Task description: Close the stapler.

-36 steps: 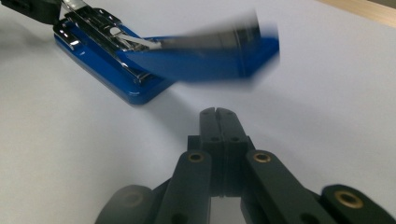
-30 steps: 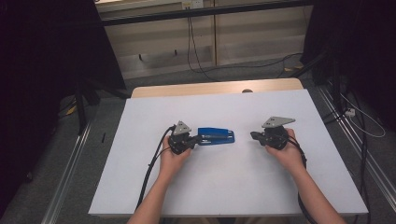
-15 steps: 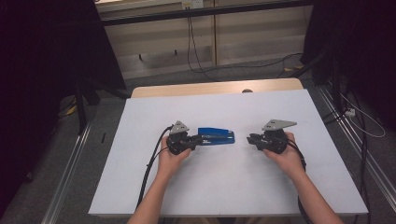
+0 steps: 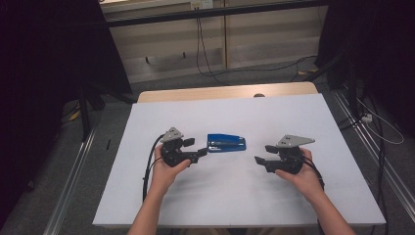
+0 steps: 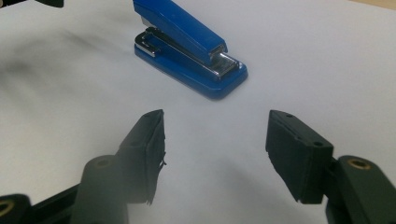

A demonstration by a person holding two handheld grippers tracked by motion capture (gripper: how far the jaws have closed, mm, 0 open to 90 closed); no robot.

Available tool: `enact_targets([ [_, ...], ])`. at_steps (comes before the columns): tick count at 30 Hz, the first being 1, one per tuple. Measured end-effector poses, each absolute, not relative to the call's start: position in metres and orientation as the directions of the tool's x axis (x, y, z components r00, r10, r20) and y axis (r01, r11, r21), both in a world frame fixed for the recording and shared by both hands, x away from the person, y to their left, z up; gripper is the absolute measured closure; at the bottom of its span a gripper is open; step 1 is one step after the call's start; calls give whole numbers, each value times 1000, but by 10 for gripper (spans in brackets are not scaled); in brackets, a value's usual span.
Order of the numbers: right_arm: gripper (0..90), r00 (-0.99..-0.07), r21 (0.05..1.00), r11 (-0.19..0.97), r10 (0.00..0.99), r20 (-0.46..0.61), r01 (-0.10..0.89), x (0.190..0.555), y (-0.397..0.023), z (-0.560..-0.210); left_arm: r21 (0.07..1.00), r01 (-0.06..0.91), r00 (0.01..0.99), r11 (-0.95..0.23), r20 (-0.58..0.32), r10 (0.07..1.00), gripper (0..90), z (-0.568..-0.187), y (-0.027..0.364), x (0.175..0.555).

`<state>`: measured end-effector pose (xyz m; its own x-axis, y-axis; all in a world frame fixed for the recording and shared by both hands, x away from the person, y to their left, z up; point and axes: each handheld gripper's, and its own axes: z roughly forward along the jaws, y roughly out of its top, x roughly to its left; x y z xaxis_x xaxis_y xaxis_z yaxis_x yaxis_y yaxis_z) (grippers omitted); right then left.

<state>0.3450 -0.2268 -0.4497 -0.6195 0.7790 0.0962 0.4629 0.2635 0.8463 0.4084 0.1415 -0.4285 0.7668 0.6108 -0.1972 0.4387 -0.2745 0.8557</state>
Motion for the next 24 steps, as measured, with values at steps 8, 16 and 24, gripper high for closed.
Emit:
enact_targets([
  [8,291,-606,845,254,789,101,471,328,-240,-450,849,446,756,-284,-187,628,190,-431,155,400],
  [16,258,-605,847,259,791,89,463,313,-252,-449,847,449,744,-283,-179,644,131,-429,166,393],
  [24,229,-598,846,260,797,84,465,304,-258,-449,849,437,752,-297,-164,638,111,-428,175,385],
])
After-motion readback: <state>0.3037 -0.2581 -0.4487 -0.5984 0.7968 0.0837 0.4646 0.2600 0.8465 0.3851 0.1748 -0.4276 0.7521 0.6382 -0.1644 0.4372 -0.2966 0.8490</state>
